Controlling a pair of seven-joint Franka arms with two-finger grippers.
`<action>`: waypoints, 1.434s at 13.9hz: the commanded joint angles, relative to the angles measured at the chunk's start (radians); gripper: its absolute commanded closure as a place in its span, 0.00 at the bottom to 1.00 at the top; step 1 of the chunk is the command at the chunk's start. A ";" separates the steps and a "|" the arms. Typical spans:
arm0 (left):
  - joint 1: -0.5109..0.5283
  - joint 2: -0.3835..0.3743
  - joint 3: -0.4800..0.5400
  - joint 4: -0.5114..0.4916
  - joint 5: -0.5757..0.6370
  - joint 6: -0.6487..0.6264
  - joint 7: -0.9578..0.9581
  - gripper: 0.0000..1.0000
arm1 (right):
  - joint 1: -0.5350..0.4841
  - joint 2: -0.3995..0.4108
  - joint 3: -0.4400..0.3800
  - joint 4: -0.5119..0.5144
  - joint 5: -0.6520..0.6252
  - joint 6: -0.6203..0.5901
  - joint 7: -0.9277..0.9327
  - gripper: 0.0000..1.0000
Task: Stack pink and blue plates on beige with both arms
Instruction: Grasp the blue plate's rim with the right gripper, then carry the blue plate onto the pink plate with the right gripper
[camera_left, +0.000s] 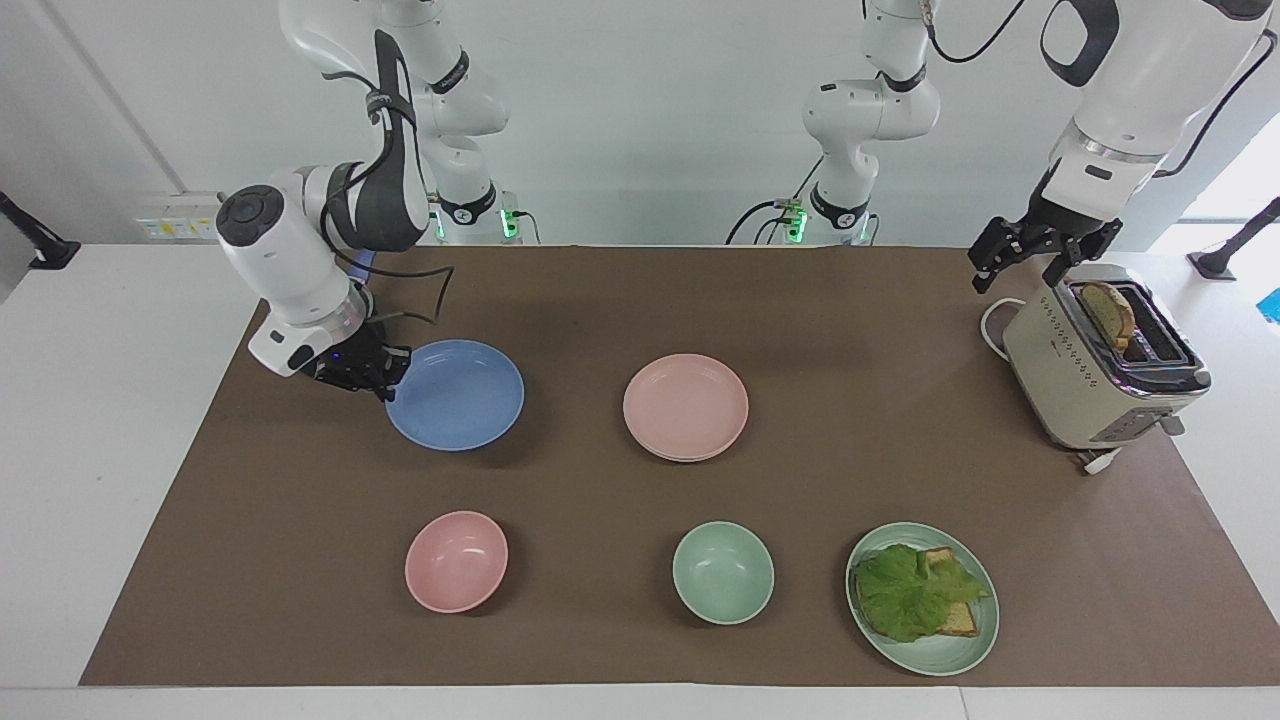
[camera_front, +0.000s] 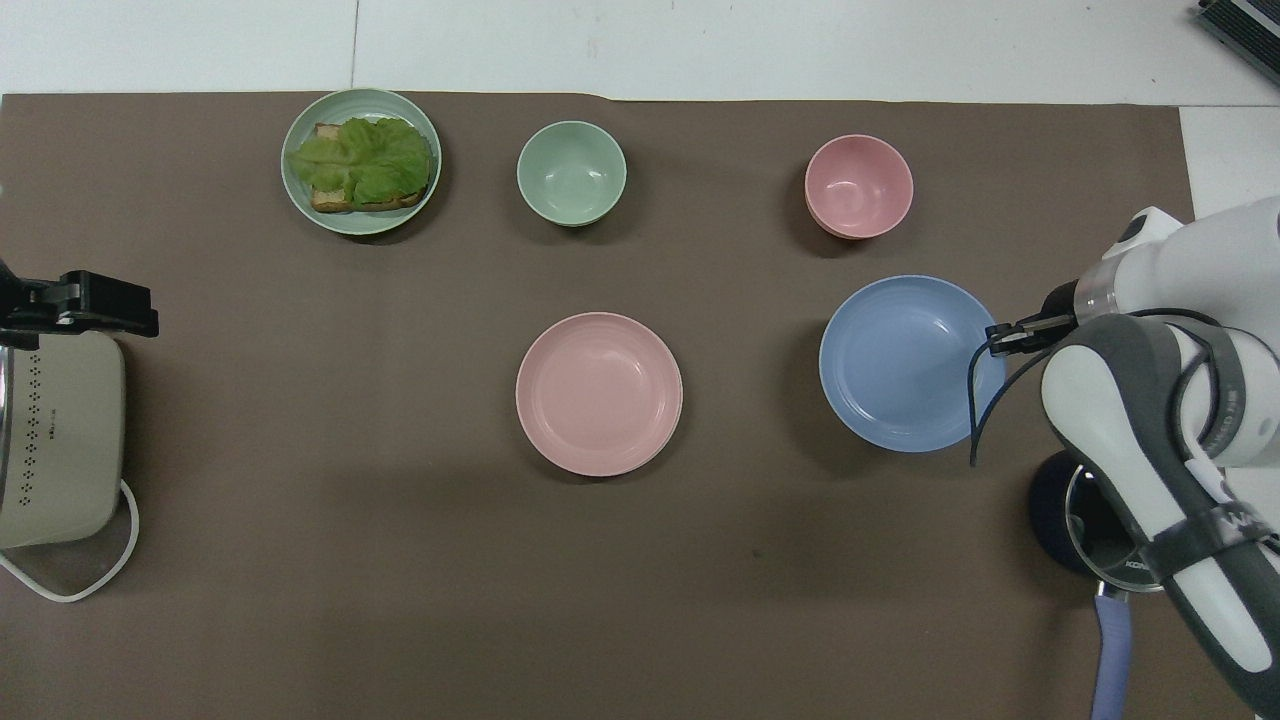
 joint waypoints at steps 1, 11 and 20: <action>0.012 -0.009 -0.007 0.005 0.013 -0.020 0.007 0.00 | -0.006 -0.020 0.007 -0.006 0.088 -0.024 -0.072 1.00; 0.012 -0.009 -0.007 0.005 0.013 -0.020 0.007 0.00 | 0.029 -0.035 0.077 -0.021 0.154 -0.018 -0.068 1.00; 0.012 -0.009 -0.007 0.005 0.013 -0.020 0.007 0.00 | 0.267 0.023 0.076 -0.050 0.159 0.193 0.188 1.00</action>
